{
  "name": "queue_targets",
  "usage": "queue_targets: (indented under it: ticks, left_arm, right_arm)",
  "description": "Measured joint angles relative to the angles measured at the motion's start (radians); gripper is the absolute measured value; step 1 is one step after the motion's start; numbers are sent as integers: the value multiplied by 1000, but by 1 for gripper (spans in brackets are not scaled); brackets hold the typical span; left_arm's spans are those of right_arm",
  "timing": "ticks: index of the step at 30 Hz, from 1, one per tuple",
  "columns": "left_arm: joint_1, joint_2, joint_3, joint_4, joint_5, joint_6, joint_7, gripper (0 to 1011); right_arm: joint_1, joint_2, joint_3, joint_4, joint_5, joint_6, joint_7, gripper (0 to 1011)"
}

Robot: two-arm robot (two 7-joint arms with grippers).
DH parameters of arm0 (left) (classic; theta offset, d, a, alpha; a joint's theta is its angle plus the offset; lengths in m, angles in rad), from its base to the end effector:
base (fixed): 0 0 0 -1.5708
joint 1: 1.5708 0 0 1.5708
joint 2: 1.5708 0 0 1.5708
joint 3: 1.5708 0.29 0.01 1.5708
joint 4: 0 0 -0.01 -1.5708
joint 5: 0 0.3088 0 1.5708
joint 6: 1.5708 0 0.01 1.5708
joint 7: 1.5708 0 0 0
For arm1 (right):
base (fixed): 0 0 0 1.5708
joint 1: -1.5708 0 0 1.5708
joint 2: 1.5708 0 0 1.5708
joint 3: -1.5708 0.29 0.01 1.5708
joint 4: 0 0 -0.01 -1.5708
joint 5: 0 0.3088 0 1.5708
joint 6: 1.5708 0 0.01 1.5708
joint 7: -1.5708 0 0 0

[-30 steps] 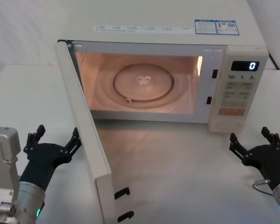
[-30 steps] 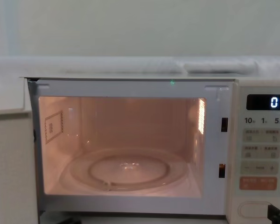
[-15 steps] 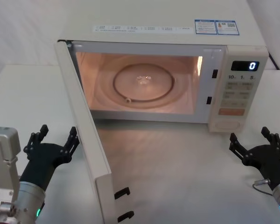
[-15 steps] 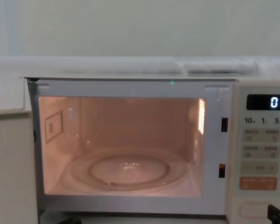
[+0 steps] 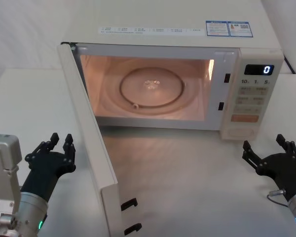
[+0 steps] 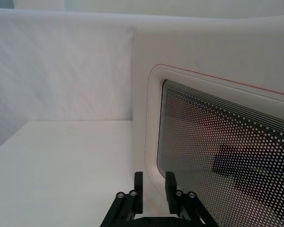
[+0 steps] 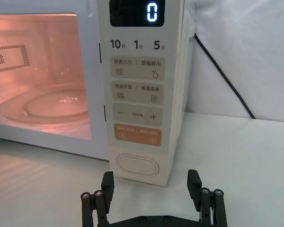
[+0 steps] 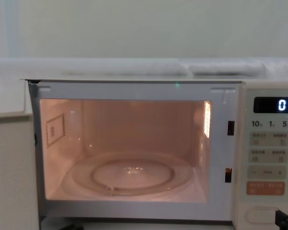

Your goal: Press the button to open the microwave door with one hand; close the microwave door with the other hand.

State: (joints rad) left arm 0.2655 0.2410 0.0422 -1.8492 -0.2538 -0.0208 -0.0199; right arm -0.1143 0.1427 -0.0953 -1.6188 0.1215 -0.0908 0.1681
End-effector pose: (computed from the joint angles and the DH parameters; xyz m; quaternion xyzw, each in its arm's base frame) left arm 0.2529 0.0375 -0.2853 -0.0174 0.0064 0.6616 0.7497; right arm 0.2927 -0.0095 -0.3208 0.0005 -0.0071 -0.6054 0.7959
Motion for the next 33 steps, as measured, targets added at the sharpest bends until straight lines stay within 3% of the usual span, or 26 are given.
queue_targets:
  ticks: [8, 12, 33]
  left_arm:
    - [0, 0, 0, 0, 0, 0, 0, 74]
    - [0, 0, 0, 0, 0, 0, 0, 0]
    - [1, -2, -5, -3, 3, 0, -3, 0]
  right_arm:
    - [0, 0, 0, 0, 0, 0, 0, 1002]
    - [0, 0, 0, 0, 0, 0, 0, 1002]
    - [0, 0, 0, 0, 0, 0, 0, 1002]
